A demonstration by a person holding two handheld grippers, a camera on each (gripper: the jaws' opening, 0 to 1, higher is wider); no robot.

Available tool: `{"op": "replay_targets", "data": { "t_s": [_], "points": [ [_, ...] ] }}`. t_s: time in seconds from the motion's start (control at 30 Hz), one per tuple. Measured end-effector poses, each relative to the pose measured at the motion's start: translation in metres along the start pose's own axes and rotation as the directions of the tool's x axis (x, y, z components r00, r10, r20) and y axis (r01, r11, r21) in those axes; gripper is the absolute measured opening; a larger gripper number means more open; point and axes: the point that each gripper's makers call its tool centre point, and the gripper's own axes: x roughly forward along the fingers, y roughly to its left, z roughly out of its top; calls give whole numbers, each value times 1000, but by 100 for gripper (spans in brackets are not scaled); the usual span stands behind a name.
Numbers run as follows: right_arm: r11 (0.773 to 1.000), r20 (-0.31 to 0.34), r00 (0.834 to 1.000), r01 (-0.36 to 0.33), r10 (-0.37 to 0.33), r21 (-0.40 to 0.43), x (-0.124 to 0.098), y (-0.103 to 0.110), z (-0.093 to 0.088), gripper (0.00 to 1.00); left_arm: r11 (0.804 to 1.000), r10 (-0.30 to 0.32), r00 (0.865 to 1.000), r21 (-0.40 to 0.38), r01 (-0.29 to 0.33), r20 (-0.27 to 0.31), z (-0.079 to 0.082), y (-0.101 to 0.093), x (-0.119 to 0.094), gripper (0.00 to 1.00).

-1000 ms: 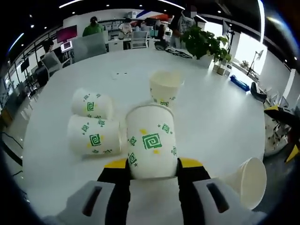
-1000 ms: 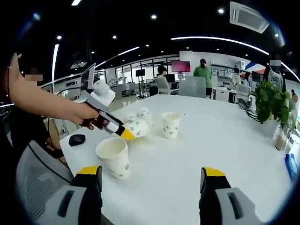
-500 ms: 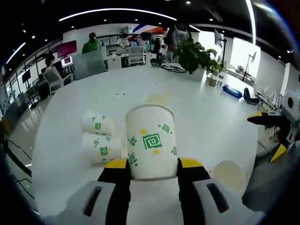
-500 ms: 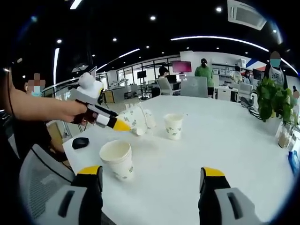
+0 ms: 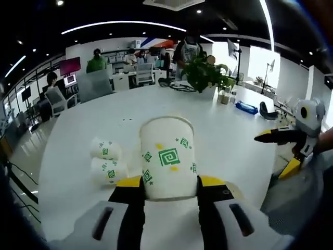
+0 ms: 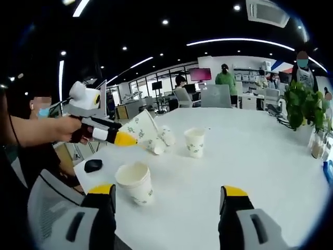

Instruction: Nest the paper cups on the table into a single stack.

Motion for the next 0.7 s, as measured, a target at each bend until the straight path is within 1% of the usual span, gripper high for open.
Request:
{"op": "replay_targets", "data": {
  "t_s": [0.07, 0.13, 0.27, 0.3, 0.37, 0.43, 0.5, 0.63, 0.7],
  "points": [
    [1000, 6, 1000, -4, 4, 7, 0, 1, 5, 80, 1000, -8, 1000, 1, 8, 2, -3, 0, -1, 38],
    [1000, 8, 1000, -10, 10, 4, 1, 2, 8, 79, 1000, -18, 1000, 1, 18, 9, -3, -5, -5, 38],
    [1000, 30, 999, -26, 27, -15, 2, 6, 23, 75, 999, -36, 999, 19, 36, 4, -5, -15, -12, 38],
    [1000, 36, 999, -26, 26, -15, 3, 6, 27, 74, 999, -47, 999, 19, 46, 8, -5, -18, -15, 38],
    [1000, 47, 998, -28, 28, -10, 3, 6, 32, 73, 996, -83, 996, 12, 83, 43, -1, -25, -18, 38],
    [1000, 63, 998, -29, 29, -5, 2, 7, 39, 71, 995, -98, 995, 12, 98, 34, -4, -31, -22, 38],
    [999, 76, 997, -32, 32, 4, 2, 6, 44, 70, 994, -107, 994, 34, 106, 26, -8, -35, -23, 38],
    [999, 97, 995, -36, 34, 27, 2, 5, 52, 67, 987, -149, 989, 69, 147, 25, -11, -51, -28, 38],
    [999, 104, 994, -36, 31, 39, 2, 4, 56, 66, 984, -161, 987, 87, 158, 17, -14, -50, -29, 38]
  ]
}}
